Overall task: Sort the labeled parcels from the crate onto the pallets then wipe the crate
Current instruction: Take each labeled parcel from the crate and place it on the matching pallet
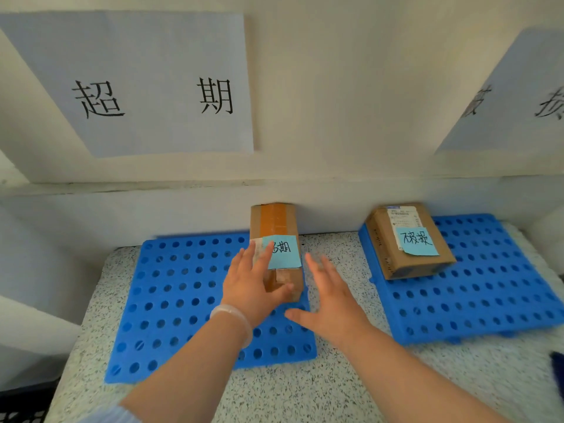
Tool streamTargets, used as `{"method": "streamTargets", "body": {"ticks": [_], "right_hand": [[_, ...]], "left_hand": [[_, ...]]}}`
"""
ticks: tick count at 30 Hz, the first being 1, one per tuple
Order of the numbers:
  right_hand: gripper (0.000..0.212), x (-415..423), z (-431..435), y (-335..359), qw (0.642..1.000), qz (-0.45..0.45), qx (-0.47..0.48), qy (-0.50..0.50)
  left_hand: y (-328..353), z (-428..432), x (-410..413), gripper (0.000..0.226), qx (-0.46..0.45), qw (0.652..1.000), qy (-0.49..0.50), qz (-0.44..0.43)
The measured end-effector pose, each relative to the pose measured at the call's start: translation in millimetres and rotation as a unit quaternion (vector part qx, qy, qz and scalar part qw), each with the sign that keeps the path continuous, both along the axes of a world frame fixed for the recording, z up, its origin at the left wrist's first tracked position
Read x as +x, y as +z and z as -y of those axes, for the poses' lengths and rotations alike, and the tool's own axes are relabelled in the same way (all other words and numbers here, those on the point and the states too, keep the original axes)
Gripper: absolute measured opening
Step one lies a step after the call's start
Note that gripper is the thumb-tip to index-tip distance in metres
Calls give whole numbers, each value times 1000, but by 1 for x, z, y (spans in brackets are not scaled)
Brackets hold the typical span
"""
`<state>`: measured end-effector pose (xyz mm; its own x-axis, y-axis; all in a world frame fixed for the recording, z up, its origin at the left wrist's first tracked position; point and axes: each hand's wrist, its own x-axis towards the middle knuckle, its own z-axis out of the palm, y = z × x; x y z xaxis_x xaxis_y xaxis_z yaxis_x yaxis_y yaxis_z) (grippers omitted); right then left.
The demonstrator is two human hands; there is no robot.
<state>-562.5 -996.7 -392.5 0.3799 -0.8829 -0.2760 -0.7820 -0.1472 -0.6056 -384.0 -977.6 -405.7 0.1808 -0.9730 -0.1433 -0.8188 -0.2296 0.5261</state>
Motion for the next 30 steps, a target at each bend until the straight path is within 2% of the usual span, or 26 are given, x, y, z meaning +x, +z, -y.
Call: {"method": "streamTargets", "body": {"ticks": [2, 6, 11, 18, 25, 30], "right_hand": [[109, -23, -19, 6, 1000, -20, -24, 2], [107, -81, -64, 19, 995, -70, -70, -17], [101, -184, -124, 47, 985, -107, -100, -88], [96, -348, -250, 75, 958, -127, -107, -234], [87, -503, -401, 94, 898, -112, -122, -407], [88, -581, -492, 100, 840, -100, -96, -525]], "left_hand": [[8, -14, -22, 90, -19, 998, -36, 50], [21, -42, -86, 92, -40, 990, -108, 80], [43, -80, -192, 96, -73, 979, -182, 63], [83, -163, -380, 89, -116, 939, -322, 33], [103, -279, -571, 76, -114, 886, -447, -54], [107, -345, -662, 76, -98, 840, -533, -34]]}}
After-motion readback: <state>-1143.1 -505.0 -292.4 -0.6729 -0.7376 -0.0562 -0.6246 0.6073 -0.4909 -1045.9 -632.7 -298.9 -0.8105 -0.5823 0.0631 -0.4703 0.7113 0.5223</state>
